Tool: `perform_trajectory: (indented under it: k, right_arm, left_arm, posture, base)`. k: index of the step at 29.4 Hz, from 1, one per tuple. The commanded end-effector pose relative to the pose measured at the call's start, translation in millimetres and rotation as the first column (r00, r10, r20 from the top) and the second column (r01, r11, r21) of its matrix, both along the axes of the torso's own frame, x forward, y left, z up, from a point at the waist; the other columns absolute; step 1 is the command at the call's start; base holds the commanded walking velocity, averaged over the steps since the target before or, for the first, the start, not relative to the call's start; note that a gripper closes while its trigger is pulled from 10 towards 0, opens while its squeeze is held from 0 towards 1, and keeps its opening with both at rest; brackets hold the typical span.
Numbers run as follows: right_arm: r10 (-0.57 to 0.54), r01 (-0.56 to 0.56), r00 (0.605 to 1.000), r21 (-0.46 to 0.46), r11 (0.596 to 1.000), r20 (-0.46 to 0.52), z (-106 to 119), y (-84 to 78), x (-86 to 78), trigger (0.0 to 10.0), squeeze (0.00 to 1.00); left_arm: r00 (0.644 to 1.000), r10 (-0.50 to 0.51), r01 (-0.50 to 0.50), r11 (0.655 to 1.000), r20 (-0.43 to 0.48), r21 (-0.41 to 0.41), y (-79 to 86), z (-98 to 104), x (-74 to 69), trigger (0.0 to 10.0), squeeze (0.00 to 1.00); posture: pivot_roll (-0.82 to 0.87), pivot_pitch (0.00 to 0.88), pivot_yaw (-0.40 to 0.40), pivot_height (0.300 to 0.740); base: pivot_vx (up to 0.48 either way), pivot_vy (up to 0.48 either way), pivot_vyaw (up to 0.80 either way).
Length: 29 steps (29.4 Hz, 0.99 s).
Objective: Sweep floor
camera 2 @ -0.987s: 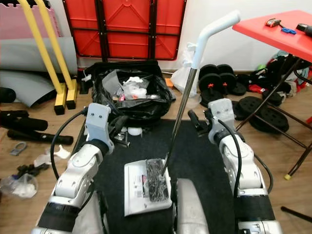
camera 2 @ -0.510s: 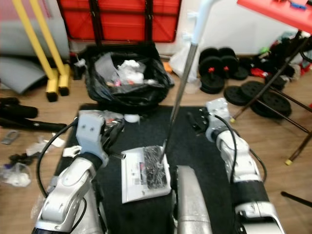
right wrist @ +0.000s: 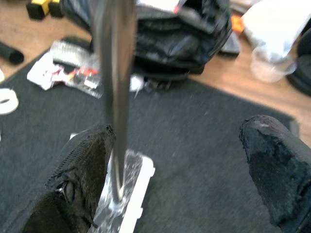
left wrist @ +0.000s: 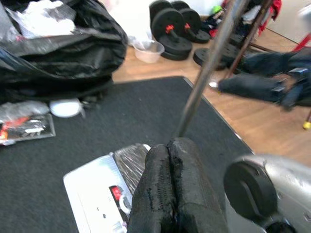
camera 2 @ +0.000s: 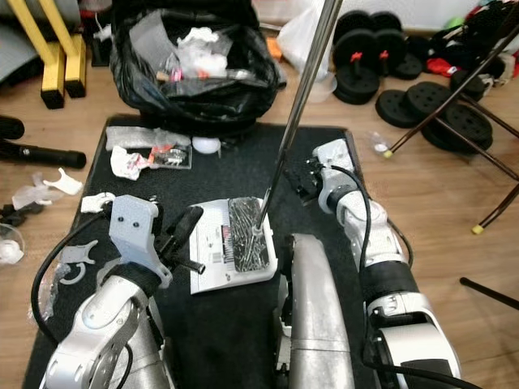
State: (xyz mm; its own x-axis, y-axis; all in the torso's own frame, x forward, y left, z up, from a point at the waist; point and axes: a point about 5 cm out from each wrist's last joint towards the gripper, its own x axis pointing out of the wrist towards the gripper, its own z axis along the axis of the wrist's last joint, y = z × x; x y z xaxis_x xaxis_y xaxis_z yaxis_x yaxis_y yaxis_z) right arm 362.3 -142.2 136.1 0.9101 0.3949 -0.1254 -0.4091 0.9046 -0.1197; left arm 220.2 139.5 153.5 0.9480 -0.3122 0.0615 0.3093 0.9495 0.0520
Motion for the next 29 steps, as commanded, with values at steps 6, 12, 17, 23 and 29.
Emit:
perform_trajectory:
  k: [6, 12, 17, 23, 29]
  right_arm:
    - [0.143, -0.144, 0.987, -0.003, 0.990, 0.074, 20, 28.2, 10.7, 10.0, 0.00]
    - [0.185, -0.187, 0.977, 0.008, 0.982, 0.105, 31, 39.0, 15.7, 10.0, 0.00]
    - [0.168, -0.168, 0.978, -0.008, 0.986, 0.127, 39, 44.8, 19.8, 10.0, 0.00]
    - [0.138, -0.136, 0.982, -0.028, 0.990, 0.130, 41, 47.2, 23.3, 10.0, 0.00]
    - [0.141, -0.139, 0.980, -0.025, 0.990, 0.142, 41, 50.0, 23.2, 1.1, 0.00]
  left_arm:
    - [0.998, -0.057, 0.057, 0.998, -0.031, -0.004, -7.2, 3, -22.3, 10.0, 0.00]
    - [0.998, -0.058, 0.058, 0.998, -0.039, -0.002, -7.9, 4, -24.9, 10.0, 0.00]
    - [0.998, -0.057, 0.057, 0.998, -0.041, -0.001, -8.3, 4, -25.6, 10.0, 0.00]
    - [0.998, -0.055, 0.055, 0.998, -0.044, -0.002, -8.8, 4, -26.1, 10.0, 0.00]
    - [0.997, -0.055, 0.055, 0.998, -0.048, -0.004, -9.0, 4, -25.7, 10.0, 0.00]
  posture:
    - [-0.04, 0.381, -0.211, 0.350]
    - [-0.03, 0.384, -0.216, 0.325]
    - [-0.03, 0.381, -0.221, 0.325]
    - [-0.04, 0.368, -0.222, 0.325]
    - [-0.03, 0.368, -0.218, 0.325]
  base:
    - [0.000, 0.000, 0.00]
    - [0.000, 0.000, 0.00]
    - [0.000, 0.000, 0.00]
    - [0.000, 0.000, 0.00]
    - [0.000, 0.000, 0.00]
